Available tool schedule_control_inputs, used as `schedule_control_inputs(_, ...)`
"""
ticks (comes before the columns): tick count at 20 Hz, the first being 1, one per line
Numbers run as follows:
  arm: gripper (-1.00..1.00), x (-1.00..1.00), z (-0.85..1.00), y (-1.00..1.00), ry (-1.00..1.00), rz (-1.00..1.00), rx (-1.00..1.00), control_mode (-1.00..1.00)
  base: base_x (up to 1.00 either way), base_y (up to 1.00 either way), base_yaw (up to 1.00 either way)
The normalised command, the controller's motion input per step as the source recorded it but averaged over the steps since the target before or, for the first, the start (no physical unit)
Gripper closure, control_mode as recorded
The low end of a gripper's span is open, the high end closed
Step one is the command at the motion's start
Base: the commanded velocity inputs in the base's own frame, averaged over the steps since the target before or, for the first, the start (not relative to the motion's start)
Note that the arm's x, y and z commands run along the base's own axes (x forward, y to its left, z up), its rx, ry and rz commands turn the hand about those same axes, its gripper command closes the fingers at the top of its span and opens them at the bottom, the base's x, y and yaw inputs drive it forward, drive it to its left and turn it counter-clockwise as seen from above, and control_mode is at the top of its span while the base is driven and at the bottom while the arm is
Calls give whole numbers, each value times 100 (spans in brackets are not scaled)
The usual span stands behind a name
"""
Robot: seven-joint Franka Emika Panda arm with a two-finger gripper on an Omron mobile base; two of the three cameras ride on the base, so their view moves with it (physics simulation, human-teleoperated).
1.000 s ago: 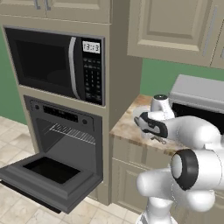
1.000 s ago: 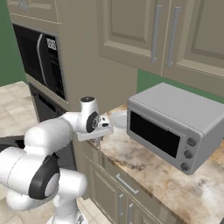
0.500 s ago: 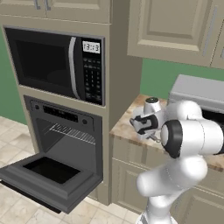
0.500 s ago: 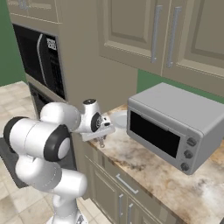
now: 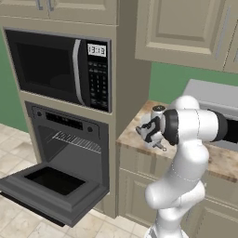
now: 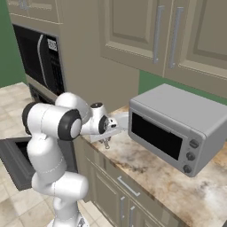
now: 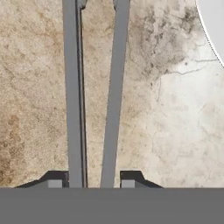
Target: Pick up the tongs from the counter and place them near the plate next to the oven.
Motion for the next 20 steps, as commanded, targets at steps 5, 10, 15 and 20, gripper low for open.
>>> schedule_control_inputs(5, 100, 40, -20, -1, -2, 0, 0, -100, 0, 0, 0)
schedule_control_inputs(10, 100, 50, -24, -6, -5, 0, 0, -100, 0, 0, 0)
schedule_control_inputs(15, 100, 28, -23, 0, -3, 0, 0, -100, 0, 0, 0)
schedule_control_inputs(20, -100, 3, -5, 0, 0, 0, 0, -100, 0, 0, 0)
